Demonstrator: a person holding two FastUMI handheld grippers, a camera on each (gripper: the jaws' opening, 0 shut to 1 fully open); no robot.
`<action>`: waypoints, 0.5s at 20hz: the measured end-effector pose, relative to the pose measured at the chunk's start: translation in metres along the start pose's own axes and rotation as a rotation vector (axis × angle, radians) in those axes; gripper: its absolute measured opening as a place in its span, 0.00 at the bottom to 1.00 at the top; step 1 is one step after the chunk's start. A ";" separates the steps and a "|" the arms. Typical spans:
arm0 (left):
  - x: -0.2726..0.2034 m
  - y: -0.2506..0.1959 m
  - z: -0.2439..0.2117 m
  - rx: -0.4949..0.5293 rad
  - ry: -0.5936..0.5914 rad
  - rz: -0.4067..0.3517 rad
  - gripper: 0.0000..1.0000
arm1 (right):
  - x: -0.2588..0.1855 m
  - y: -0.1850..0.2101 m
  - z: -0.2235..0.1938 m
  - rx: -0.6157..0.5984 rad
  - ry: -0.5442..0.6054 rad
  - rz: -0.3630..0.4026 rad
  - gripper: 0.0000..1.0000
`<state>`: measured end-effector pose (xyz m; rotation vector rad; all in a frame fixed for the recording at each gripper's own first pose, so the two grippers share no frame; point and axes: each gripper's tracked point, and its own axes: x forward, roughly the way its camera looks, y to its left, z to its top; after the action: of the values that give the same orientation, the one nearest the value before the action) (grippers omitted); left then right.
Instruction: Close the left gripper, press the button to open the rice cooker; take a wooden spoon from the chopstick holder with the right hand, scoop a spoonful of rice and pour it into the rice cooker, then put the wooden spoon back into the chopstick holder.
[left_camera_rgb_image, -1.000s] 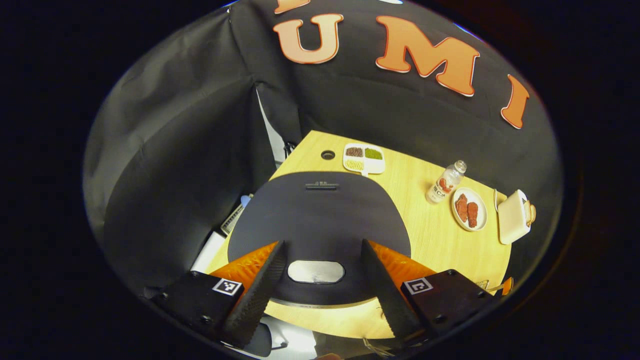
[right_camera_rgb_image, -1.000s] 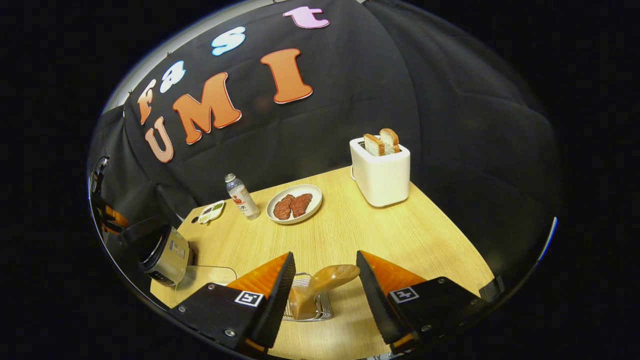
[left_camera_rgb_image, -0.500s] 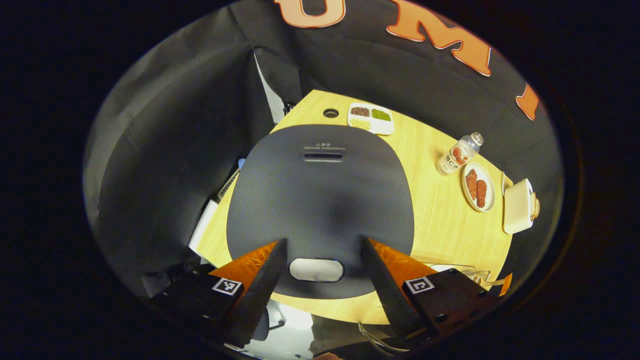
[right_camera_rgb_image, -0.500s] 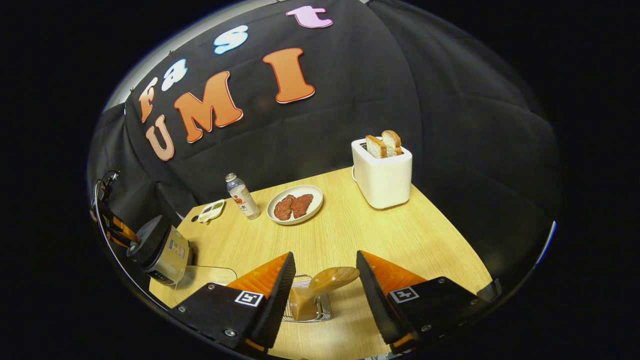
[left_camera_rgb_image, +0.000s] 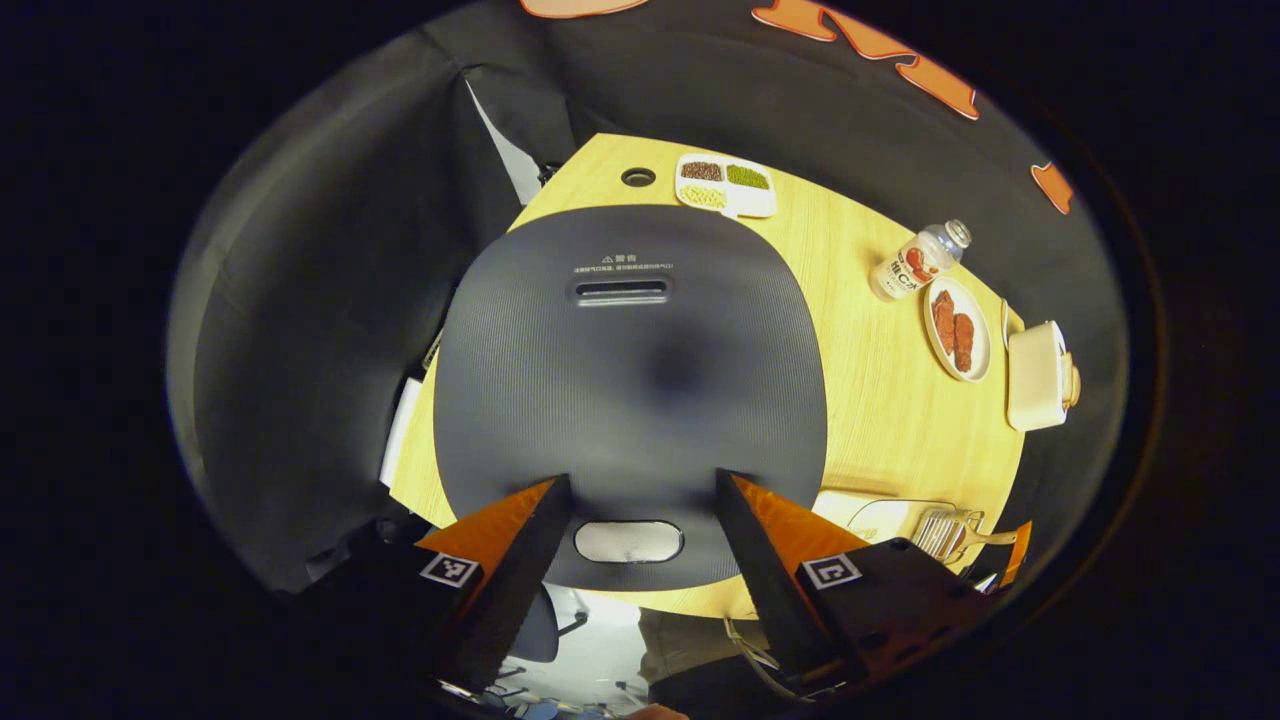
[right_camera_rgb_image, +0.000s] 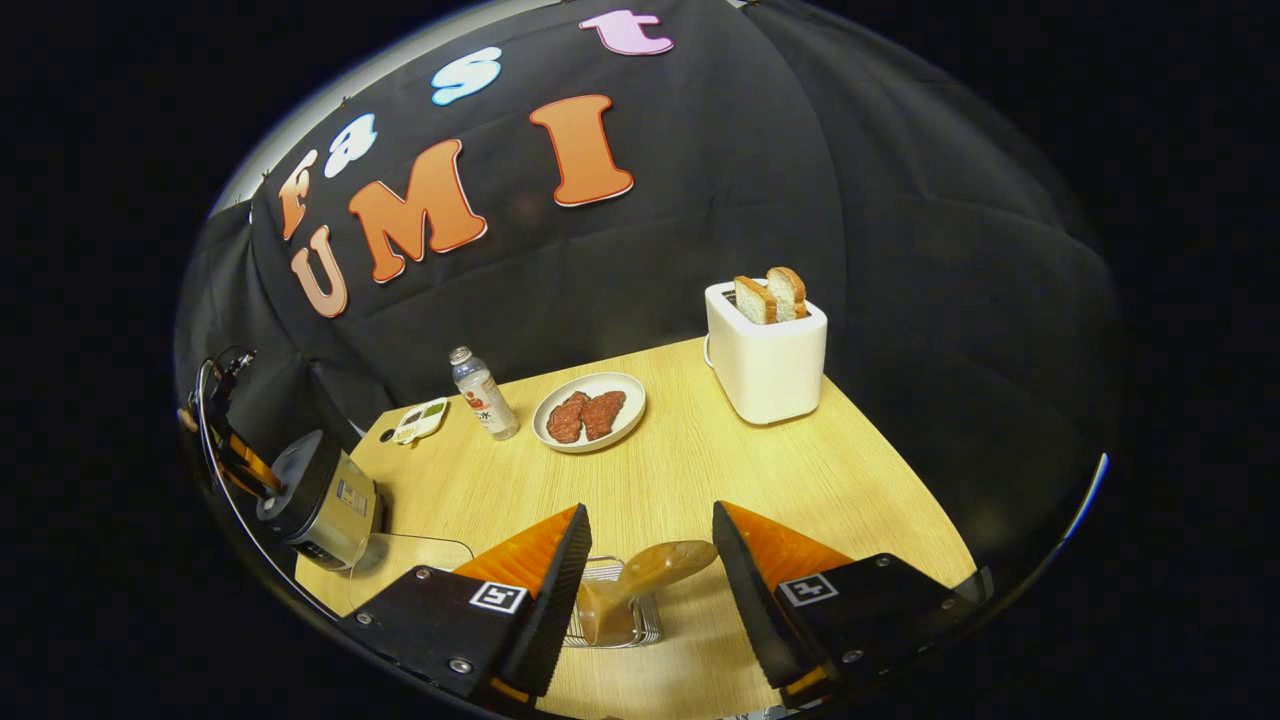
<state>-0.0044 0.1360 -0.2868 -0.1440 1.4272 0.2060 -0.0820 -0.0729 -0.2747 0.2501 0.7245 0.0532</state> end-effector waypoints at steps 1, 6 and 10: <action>0.000 0.000 -0.001 -0.005 0.016 0.001 1.00 | 0.001 0.001 0.001 -0.004 0.001 0.001 0.78; 0.002 -0.002 0.003 0.020 0.037 -0.005 1.00 | 0.004 0.012 0.009 0.000 -0.011 0.020 0.82; 0.002 -0.002 0.005 0.014 0.026 0.003 0.99 | 0.005 0.017 0.015 -0.021 -0.021 0.026 0.82</action>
<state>0.0013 0.1355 -0.2885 -0.1331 1.4542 0.1974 -0.0678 -0.0587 -0.2630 0.2396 0.6998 0.0829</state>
